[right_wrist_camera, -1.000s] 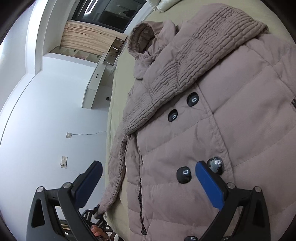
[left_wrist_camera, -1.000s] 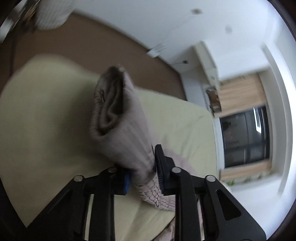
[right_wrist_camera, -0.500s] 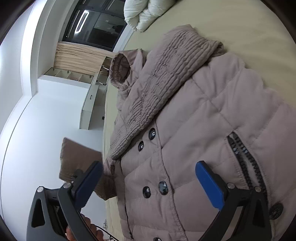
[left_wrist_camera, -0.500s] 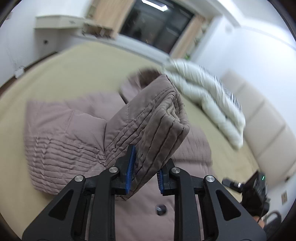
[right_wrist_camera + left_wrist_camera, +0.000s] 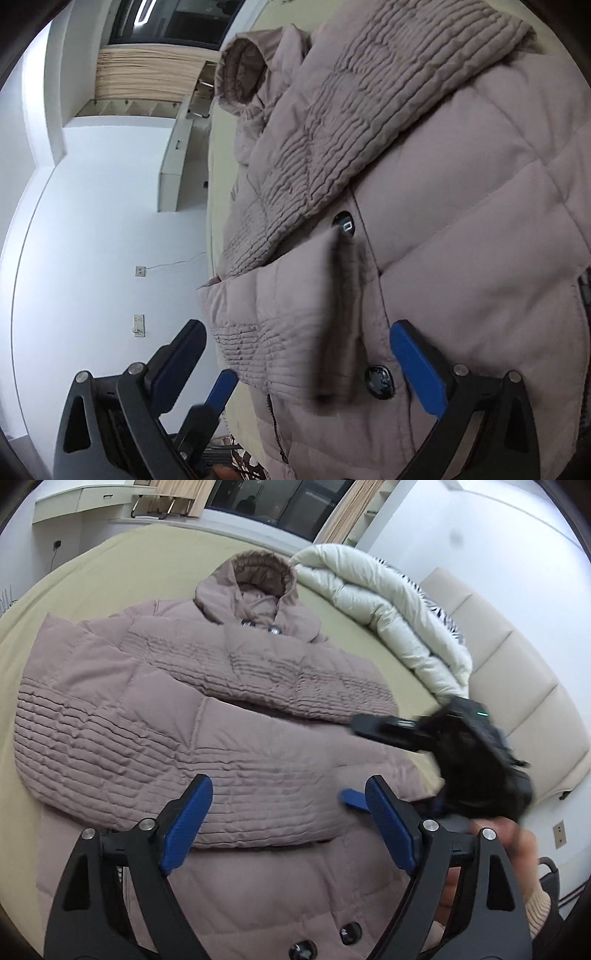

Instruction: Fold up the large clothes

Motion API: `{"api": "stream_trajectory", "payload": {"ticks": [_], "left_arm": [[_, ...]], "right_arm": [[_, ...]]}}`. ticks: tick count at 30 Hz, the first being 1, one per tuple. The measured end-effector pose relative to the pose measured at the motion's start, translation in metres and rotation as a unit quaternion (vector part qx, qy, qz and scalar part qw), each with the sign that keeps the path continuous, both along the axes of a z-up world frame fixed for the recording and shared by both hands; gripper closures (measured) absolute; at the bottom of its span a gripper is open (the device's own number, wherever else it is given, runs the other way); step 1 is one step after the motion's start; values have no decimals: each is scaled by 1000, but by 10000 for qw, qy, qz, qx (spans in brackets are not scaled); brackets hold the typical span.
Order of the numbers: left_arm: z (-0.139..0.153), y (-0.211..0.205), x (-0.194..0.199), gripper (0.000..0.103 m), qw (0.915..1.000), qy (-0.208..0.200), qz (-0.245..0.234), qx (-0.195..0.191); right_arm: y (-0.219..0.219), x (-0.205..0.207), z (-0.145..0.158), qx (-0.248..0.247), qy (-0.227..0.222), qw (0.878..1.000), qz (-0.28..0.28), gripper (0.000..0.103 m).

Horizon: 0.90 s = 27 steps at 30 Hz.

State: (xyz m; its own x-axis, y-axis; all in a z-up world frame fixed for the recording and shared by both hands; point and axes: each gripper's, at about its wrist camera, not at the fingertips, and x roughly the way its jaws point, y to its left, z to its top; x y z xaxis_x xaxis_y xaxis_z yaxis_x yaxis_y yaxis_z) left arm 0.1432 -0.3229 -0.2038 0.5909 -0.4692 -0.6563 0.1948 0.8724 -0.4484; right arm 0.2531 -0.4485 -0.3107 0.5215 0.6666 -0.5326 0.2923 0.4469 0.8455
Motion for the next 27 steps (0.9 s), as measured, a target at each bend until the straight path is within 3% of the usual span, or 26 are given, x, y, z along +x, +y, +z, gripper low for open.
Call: {"api": "stream_trajectory", "payload": {"ticks": [3,8,11,14,15,16,17,20,23,27], "left_arm": [[22,32,-40,19,9996,-258,52,-128],[25,85,-75,19,9981,-317,495,-159],[8,118,-83,19,9963,-103,815,-250],[-5,142,-87,19,9936,97,1049,-413],[-7,147,-85,19,9929,110,1099,-448],[-7,154,-86,19,9921,90,1161,-463],[-7,157,-85,19,9916,55,1201,-468],[-4,172,-77,19,9895,-63,1353,-510],[2,183,-61,19,9876,-136,1459,-557],[17,191,-29,19,9867,-301,1545,-396]], "right_arm": [[11,13,3,-154,122,9997,129,3],[26,19,-2,-627,563,9953,476,32],[34,19,-7,-588,640,9949,514,32],[55,30,-2,-1069,637,9887,835,35],[61,34,0,-1309,574,9848,985,43],[68,39,4,-1588,507,9792,1157,65],[74,42,11,-1783,428,9743,1310,74],[89,48,55,-2433,-137,9567,1592,84],[85,54,114,-2831,-817,9436,1513,85],[41,67,163,-2999,-1260,9410,930,85]]}}
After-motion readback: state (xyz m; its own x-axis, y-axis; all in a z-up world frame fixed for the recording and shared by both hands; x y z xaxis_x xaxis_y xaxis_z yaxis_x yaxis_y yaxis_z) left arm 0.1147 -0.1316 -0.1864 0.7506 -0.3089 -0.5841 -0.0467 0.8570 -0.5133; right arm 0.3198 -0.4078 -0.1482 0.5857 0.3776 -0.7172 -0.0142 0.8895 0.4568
